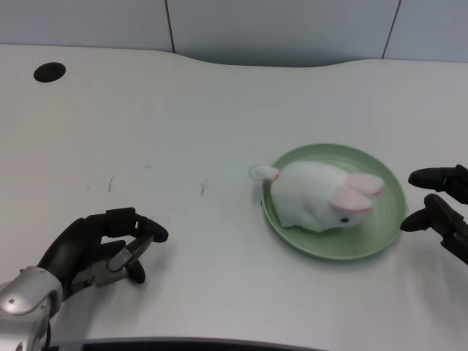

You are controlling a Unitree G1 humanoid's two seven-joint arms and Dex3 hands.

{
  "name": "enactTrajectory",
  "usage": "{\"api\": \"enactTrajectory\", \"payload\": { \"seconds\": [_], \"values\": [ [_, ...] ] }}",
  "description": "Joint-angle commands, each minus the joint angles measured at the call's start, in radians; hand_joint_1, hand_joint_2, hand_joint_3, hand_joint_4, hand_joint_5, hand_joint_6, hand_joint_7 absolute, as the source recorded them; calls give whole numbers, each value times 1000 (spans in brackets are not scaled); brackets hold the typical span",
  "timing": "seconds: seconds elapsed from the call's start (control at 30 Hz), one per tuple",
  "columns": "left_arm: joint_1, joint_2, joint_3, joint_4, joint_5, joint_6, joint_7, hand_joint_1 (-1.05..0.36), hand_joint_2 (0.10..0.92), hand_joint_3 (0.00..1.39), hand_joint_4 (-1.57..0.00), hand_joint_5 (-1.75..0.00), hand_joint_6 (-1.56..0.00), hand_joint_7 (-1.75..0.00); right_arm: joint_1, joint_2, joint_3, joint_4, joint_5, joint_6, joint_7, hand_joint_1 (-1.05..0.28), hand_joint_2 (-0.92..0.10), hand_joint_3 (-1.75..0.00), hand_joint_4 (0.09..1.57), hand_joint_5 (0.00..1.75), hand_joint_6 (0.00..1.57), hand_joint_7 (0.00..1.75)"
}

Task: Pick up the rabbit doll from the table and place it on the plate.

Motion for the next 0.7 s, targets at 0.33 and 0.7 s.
{"api": "enactTrajectory", "payload": {
  "seconds": [0.33, 0.7],
  "values": [
    [-50, 9, 28, 109, -11, -31, -14, -532, 921, 573, -693, -1746, -438, -1730, -44, -13, -4, 59, -12, -10, -9, -290, -921, -524, 242, 1521, 262, 1118],
    [-68, 1, 36, 138, -6, -34, -10, -522, 921, 562, -700, -1746, -474, -1668, -69, -15, -11, 128, -30, -81, 13, -274, -921, -544, 297, 1522, 279, 1109]
  ]
}}
